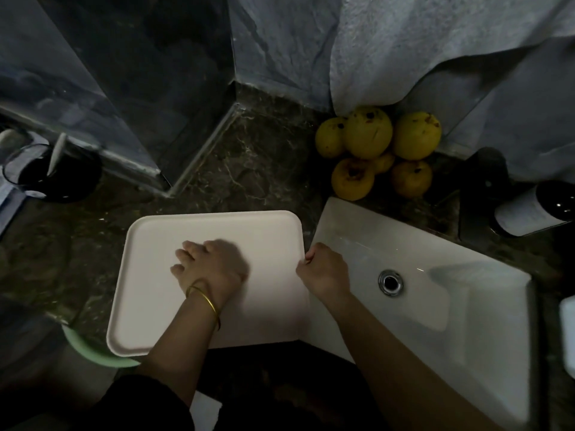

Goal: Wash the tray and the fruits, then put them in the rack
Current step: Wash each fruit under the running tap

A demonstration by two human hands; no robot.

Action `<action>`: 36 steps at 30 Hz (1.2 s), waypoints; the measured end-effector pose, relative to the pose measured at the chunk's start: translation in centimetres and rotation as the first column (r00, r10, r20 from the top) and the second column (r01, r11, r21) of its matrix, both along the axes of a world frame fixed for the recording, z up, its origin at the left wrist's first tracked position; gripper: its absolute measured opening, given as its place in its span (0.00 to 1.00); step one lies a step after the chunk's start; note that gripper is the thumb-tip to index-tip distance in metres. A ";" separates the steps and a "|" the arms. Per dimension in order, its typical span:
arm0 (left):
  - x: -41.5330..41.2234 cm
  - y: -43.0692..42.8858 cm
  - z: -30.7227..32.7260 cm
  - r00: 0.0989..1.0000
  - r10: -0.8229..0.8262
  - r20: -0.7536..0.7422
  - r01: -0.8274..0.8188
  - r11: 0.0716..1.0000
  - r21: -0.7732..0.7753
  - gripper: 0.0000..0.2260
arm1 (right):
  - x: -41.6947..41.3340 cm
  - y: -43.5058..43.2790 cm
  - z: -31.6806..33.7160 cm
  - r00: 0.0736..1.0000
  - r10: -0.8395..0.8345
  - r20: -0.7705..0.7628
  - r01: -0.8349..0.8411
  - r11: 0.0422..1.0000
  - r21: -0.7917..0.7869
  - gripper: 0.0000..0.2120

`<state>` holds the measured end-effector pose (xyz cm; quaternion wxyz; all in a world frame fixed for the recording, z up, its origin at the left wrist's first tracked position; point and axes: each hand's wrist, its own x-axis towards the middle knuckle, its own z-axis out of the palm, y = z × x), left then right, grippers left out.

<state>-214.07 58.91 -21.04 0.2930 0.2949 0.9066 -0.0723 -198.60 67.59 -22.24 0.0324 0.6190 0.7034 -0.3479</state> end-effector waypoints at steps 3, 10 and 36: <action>0.0 1.1 0.2 0.999 0.045 -0.012 -0.045 0.997 -0.067 0.32 | -0.1 0.4 0.1 0.994 0.080 0.071 -0.078 0.996 -0.031 0.07; 0.0 2.2 0.1 1.000 0.026 0.001 -0.025 0.978 -0.206 0.33 | -0.1 0.9 0.2 0.969 0.218 0.119 -0.195 0.964 -0.180 0.05; 7.8 7.0 2.0 0.905 -0.392 -0.167 0.421 0.881 0.217 0.28 | 3.2 3.2 2.5 0.990 0.007 -0.141 -0.018 0.997 -0.080 0.09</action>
